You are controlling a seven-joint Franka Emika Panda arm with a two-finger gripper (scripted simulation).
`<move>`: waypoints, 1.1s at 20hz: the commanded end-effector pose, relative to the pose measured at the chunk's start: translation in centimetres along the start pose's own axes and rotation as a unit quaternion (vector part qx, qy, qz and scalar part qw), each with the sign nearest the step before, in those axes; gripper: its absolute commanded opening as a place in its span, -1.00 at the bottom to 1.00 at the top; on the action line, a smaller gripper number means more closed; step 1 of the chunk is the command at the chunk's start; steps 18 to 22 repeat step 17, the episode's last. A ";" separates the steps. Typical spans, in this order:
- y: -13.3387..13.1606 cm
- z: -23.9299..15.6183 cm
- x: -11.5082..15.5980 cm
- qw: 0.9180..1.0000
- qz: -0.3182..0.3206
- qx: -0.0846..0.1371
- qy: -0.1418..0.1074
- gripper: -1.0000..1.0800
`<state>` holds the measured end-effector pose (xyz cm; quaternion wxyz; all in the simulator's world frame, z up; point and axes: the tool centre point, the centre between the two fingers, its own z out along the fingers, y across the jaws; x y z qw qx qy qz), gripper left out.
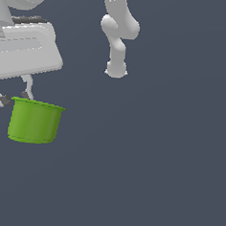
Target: Pick up the object and move it to a goal position.
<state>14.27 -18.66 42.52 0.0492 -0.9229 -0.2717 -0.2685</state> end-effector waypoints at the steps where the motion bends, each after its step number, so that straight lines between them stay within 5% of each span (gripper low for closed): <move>1: 1.1 -3.6 1.2 0.999 -0.010 -0.023 0.036 -1.00; 10: 2.6 -10.2 2.5 0.993 -0.026 -0.061 0.102 -1.00; 22: 2.7 -10.8 2.5 0.992 -0.027 -0.064 0.108 -1.00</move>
